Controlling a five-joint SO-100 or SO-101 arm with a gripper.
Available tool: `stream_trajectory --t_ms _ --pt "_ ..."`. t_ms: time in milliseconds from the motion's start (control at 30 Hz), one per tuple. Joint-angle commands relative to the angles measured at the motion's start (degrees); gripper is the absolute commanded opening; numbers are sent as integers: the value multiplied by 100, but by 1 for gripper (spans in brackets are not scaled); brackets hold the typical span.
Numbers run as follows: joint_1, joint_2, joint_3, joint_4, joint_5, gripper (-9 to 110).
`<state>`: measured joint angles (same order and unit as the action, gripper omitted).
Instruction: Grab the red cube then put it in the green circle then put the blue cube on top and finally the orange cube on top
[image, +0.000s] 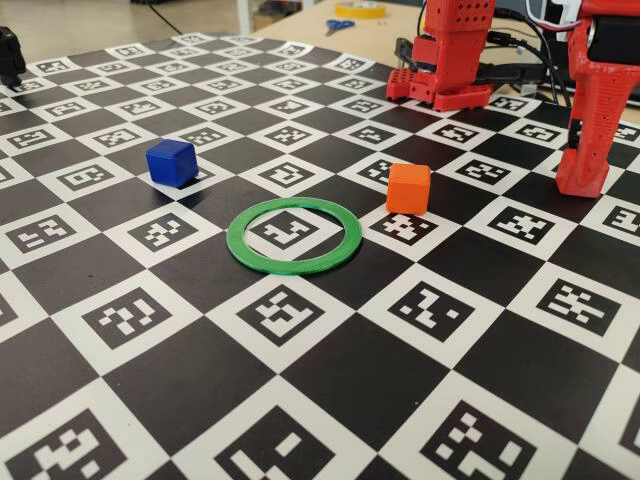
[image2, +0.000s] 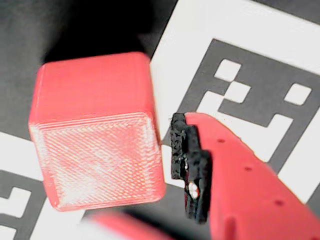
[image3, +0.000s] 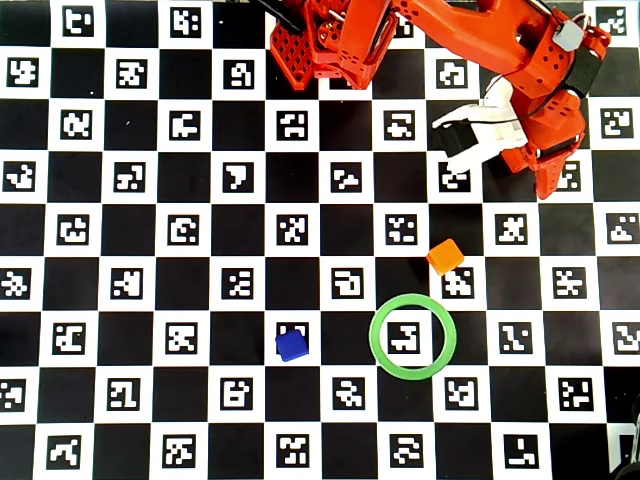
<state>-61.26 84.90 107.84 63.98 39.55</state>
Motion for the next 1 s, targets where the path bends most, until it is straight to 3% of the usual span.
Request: stream_trajectory --t_ms 0,667,900,967 --pt "-97 35 -62 -105 53 44" --pt "-132 -123 202 -729 -35 36" --pt "-18 -88 193 -817 -264 11" --pt "35 -79 185 -853 -334 9"
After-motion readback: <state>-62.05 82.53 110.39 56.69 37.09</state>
